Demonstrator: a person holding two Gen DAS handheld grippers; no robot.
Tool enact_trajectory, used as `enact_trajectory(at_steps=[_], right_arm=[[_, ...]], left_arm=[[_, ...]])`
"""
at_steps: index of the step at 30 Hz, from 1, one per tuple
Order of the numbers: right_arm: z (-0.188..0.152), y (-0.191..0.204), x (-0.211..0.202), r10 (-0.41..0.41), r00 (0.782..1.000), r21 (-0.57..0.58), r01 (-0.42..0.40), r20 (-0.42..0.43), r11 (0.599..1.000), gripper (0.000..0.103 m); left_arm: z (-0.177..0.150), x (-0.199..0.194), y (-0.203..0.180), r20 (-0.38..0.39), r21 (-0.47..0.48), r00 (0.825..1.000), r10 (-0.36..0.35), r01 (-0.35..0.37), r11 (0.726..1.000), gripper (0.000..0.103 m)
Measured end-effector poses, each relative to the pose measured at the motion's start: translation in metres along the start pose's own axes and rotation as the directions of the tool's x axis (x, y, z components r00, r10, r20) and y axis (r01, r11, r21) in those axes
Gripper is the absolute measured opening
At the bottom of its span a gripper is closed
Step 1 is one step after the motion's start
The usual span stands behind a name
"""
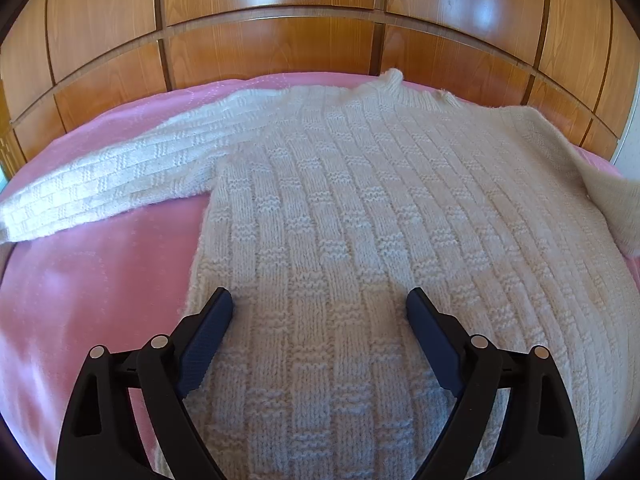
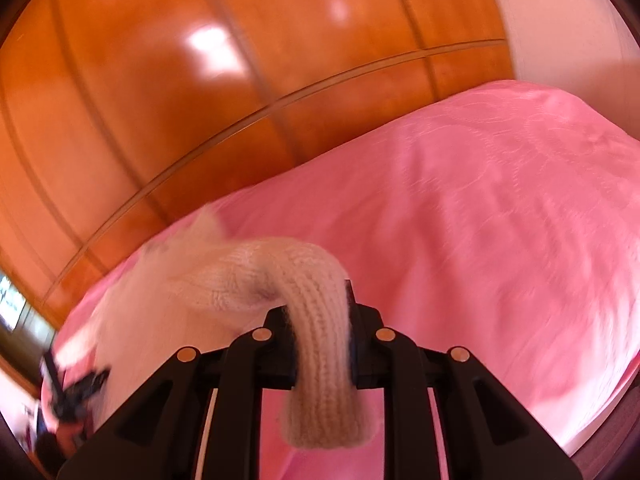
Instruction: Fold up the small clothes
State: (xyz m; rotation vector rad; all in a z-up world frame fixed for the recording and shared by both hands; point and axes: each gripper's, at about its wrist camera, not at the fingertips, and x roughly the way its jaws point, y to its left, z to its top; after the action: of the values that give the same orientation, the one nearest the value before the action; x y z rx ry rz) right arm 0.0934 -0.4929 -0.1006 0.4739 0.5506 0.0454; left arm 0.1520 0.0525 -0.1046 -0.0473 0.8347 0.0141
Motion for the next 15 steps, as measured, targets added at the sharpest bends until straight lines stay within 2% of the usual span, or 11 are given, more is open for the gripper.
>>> enact_trajectory(at_steps=[5, 7, 10, 11, 12, 15], right_arm=[[0.034, -0.050, 0.021, -0.125, 0.992, 0.101, 0.122, 0.018, 0.987, 0.016], [0.042, -0.076, 0.029, -0.184, 0.983, 0.185, 0.178, 0.015, 0.967, 0.016], [0.046, -0.104, 0.042, -0.271, 0.963, 0.246, 0.264, -0.008, 0.932, 0.020], [0.046, -0.110, 0.047, -0.294, 0.956, 0.249, 0.290, -0.021, 0.924, 0.036], [0.042, -0.114, 0.052, -0.348, 0.937, 0.252, 0.347, -0.040, 0.904, 0.055], [0.031, -0.124, 0.053, -0.420, 0.907, 0.299, 0.410, -0.033, 0.862, 0.074]], left_arm=[[-0.001, 0.001, 0.002, -0.002, -0.007, 1.000, -0.011, 0.011, 1.000, 0.089], [-0.001, 0.002, 0.002, -0.004, -0.006, 1.000, -0.011, 0.011, 1.000, 0.089], [-0.001, 0.002, 0.001, -0.006, -0.002, 1.000, -0.007, 0.007, 1.000, 0.090], [-0.002, 0.002, 0.001, -0.007, -0.001, 1.000, -0.008, 0.008, 1.000, 0.090], [-0.001, 0.003, 0.001, -0.007, -0.001, 1.000, -0.009, 0.009, 1.000, 0.091], [-0.002, 0.003, 0.001, -0.008, -0.004, 1.000, -0.014, 0.014, 1.000, 0.091]])
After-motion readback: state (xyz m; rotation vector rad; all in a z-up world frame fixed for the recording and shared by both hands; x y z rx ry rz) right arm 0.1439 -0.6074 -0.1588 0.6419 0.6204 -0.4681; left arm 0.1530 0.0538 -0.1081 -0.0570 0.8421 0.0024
